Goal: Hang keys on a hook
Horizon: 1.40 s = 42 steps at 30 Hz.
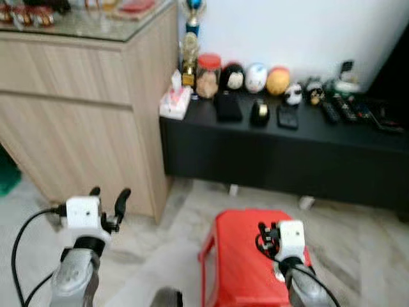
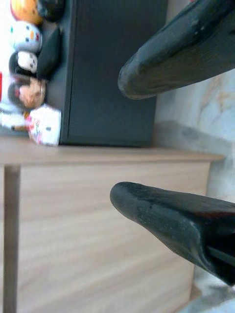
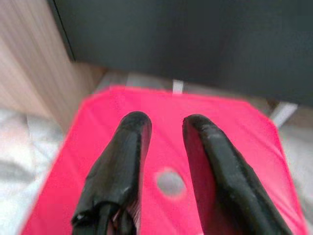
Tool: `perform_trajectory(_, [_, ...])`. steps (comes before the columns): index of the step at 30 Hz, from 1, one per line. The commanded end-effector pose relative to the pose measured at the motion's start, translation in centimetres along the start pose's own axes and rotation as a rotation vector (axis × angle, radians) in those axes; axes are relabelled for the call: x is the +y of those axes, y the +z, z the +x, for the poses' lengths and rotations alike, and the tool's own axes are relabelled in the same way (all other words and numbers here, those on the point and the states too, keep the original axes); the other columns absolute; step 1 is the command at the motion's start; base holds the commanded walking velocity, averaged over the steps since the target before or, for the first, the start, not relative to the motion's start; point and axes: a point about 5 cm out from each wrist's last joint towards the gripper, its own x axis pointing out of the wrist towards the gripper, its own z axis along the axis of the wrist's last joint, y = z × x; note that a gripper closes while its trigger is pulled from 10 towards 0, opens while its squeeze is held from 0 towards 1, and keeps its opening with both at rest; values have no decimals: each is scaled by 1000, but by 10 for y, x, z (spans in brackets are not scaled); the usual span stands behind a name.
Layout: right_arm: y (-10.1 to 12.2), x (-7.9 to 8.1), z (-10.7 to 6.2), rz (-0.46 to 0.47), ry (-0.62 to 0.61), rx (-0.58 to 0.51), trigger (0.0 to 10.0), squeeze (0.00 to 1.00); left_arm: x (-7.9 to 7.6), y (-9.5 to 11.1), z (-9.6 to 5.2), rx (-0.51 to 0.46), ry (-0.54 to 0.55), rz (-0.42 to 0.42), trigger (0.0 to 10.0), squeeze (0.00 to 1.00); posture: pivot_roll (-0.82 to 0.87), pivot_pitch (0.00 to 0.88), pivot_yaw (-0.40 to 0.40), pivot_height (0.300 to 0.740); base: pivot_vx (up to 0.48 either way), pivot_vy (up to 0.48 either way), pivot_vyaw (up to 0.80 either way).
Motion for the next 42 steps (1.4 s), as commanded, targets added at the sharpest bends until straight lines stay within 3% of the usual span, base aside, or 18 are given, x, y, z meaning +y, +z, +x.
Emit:
perform_trajectory(1, [-1, -7, -2, 14, -25, 2, 10000, 0, 0, -2, -1, 8, -5, 0, 10000, 0, 99, 0, -78, 623, 0, 0, 0])
perform_trajectory(11, [0, -11, -2, 19, -66, -19, 10000, 0, 0, -4, -1, 16, -11, -2, 10000, 0, 99, 0, -78, 623, 0, 0, 0])
perform_trajectory(20, [1, -8, 0, 26, -28, -18, 10000, 0, 0, -4, 0, 19, -14, -4, 10000, 0, 98, 0, -79, 598, 0, 0, 0])
perform_trajectory(36, [-3, -4, 0, 1, 9, 4, 10000, 0, 2, -8, 1, 37, 0, 2, 10000, 0, 97, 0, -79, 598, 0, 0, 0])
perform_trajectory(42, [-4, -2, 0, 1, 15, 4, 10000, 0, 2, -7, 2, 37, -2, 4, 10000, 0, 98, 0, -79, 598, 0, 0, 667])
